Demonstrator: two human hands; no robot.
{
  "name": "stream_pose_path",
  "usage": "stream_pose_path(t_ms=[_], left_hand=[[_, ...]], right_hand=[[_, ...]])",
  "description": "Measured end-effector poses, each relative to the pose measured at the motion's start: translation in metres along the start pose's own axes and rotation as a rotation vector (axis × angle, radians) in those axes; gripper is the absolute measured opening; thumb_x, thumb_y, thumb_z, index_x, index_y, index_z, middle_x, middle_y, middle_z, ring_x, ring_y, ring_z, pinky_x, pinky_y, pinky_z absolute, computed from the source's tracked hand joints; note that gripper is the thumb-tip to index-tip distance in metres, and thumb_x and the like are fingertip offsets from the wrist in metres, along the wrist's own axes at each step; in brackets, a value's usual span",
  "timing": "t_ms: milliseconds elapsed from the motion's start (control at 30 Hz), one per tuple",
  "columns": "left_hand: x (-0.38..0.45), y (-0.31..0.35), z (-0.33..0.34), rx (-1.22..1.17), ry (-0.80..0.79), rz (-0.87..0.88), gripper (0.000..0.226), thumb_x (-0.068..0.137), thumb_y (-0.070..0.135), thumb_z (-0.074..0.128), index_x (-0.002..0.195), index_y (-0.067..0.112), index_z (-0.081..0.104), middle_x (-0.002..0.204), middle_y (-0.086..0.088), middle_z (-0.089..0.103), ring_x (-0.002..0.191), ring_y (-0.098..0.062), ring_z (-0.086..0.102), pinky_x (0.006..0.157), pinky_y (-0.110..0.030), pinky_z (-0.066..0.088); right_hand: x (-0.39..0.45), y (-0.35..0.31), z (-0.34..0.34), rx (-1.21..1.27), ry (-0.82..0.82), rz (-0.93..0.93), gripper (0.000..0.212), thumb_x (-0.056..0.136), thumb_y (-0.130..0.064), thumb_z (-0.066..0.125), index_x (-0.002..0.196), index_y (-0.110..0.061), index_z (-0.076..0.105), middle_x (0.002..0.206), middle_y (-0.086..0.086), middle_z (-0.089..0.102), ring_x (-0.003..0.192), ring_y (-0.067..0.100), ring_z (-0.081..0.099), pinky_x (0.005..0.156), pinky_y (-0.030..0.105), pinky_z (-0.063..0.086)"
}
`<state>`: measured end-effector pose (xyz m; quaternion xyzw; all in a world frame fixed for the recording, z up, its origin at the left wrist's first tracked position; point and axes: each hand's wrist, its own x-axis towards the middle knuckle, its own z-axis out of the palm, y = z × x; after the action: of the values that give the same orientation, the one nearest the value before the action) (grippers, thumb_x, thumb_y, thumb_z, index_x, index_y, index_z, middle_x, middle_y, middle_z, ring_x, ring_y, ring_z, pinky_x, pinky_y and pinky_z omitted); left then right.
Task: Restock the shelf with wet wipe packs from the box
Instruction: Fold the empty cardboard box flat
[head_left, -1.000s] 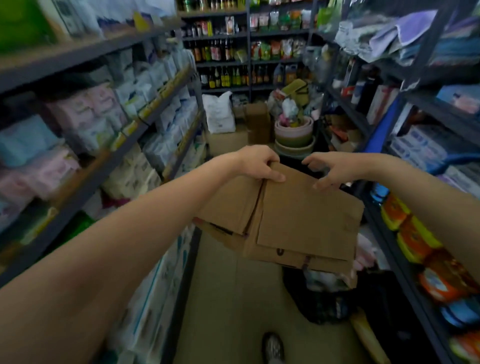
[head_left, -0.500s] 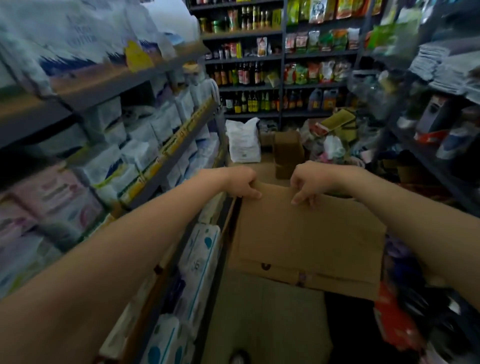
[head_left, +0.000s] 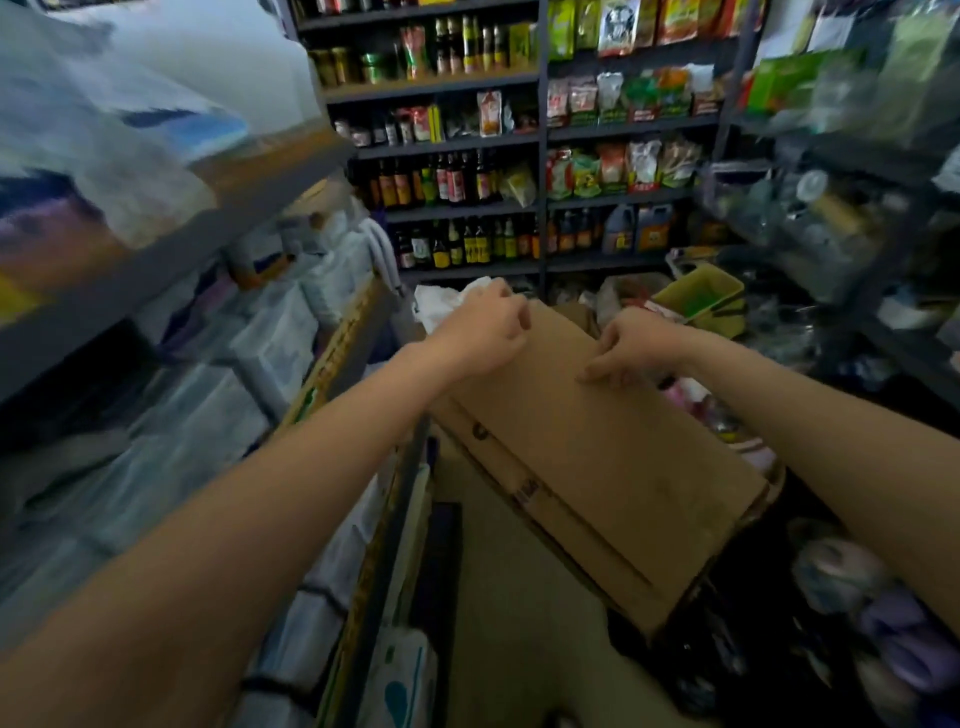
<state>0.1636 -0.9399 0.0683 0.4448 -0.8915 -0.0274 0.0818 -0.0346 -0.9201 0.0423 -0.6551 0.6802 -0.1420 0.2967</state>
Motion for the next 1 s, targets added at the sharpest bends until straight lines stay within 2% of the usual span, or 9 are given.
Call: stream_pose_path(t_ms=[133,233,367,500,633,700,800,933,1000], left_hand=[[0.119,-0.044,0.034,0.178,-0.157,-0.005,0.028,0.095,0.024,0.044,0.121,0.014,0.048,0.137,-0.013,0.033,0.131,-0.038,0.023,0.105,-0.046,0.032],[0.213,-0.089,0.051,0.224,-0.196,-0.029,0.029,0.094,0.025,0.044,0.120,0.014,0.047,0.135,-0.014,0.035,0.128,-0.037,0.024,0.106,-0.049,0.031],[0.313,-0.148,0.065,0.202,-0.258,-0.098,0.032,0.096,0.027,0.043,0.125,0.013,0.042,0.139,-0.015,0.030,0.128,-0.038,0.023,0.104,-0.049,0.032],[0.426,-0.215,0.088,0.286,-0.282,-0.058,0.041,0.094,0.026,0.046,0.133,0.018,0.039,0.141,-0.013,0.029,0.129,-0.038,0.024,0.106,-0.048,0.031],[0.556,-0.275,0.128,0.294,-0.296,0.001,0.041,0.094,0.026,0.042,0.134,0.021,0.037,0.141,-0.013,0.033,0.126,-0.038,0.029,0.104,-0.050,0.033],[0.614,-0.296,0.148,0.262,-0.346,0.013,0.041,0.095,0.025,0.041,0.136,0.023,0.037,0.145,-0.008,0.030,0.130,-0.038,0.026,0.104,-0.049,0.033],[0.689,-0.317,0.174,0.190,-0.431,0.017,0.042,0.097,0.020,0.038,0.139,0.026,0.036,0.150,-0.002,0.024,0.132,-0.038,0.024,0.105,-0.049,0.033],[0.791,-0.339,0.218,0.181,-0.464,0.033,0.049,0.095,0.011,0.036,0.140,0.028,0.033,0.151,-0.003,0.020,0.133,-0.037,0.024,0.104,-0.048,0.031],[0.842,-0.352,0.251,0.146,-0.496,0.034,0.052,0.093,0.010,0.038,0.141,0.028,0.032,0.152,-0.001,0.018,0.131,-0.036,0.026,0.103,-0.046,0.032]], right_hand=[[0.131,0.016,-0.019,0.015,0.052,-0.005,0.022,0.075,-0.029,0.076,0.072,-0.009,0.068,0.063,-0.001,0.067,0.059,0.010,0.064,0.051,0.018,0.051],[0.236,0.027,-0.047,-0.025,0.102,-0.021,0.026,0.074,-0.033,0.076,0.068,-0.009,0.070,0.067,0.003,0.071,0.066,0.016,0.068,0.063,0.027,0.056],[0.355,0.031,-0.084,-0.102,0.164,0.018,0.033,0.075,-0.037,0.074,0.056,-0.016,0.058,0.060,-0.002,0.063,0.063,0.014,0.064,0.062,0.028,0.052],[0.480,0.050,-0.107,-0.116,0.188,0.060,0.030,0.075,-0.039,0.074,0.079,-0.009,0.069,0.077,0.003,0.072,0.076,0.017,0.068,0.075,0.033,0.056],[0.601,0.082,-0.128,-0.167,0.217,0.125,0.043,0.078,-0.040,0.072,0.102,-0.006,0.066,0.100,0.005,0.068,0.096,0.023,0.064,0.074,0.028,0.046],[0.658,0.103,-0.135,-0.198,0.204,0.150,0.039,0.078,-0.042,0.071,0.098,-0.010,0.065,0.096,0.005,0.065,0.098,0.024,0.063,0.069,0.027,0.043],[0.727,0.136,-0.141,-0.208,0.163,0.164,0.033,0.078,-0.045,0.069,0.075,-0.018,0.051,0.077,-0.003,0.051,0.090,0.023,0.057,0.054,0.026,0.033],[0.820,0.190,-0.143,-0.171,0.174,0.179,0.047,0.080,-0.045,0.067,0.111,-0.011,0.057,0.104,0.005,0.063,0.102,0.025,0.059,0.078,0.033,0.048],[0.869,0.223,-0.135,-0.103,0.137,0.201,0.044,0.079,-0.045,0.067,0.107,-0.013,0.057,0.100,0.005,0.066,0.096,0.025,0.062,0.080,0.038,0.052]])
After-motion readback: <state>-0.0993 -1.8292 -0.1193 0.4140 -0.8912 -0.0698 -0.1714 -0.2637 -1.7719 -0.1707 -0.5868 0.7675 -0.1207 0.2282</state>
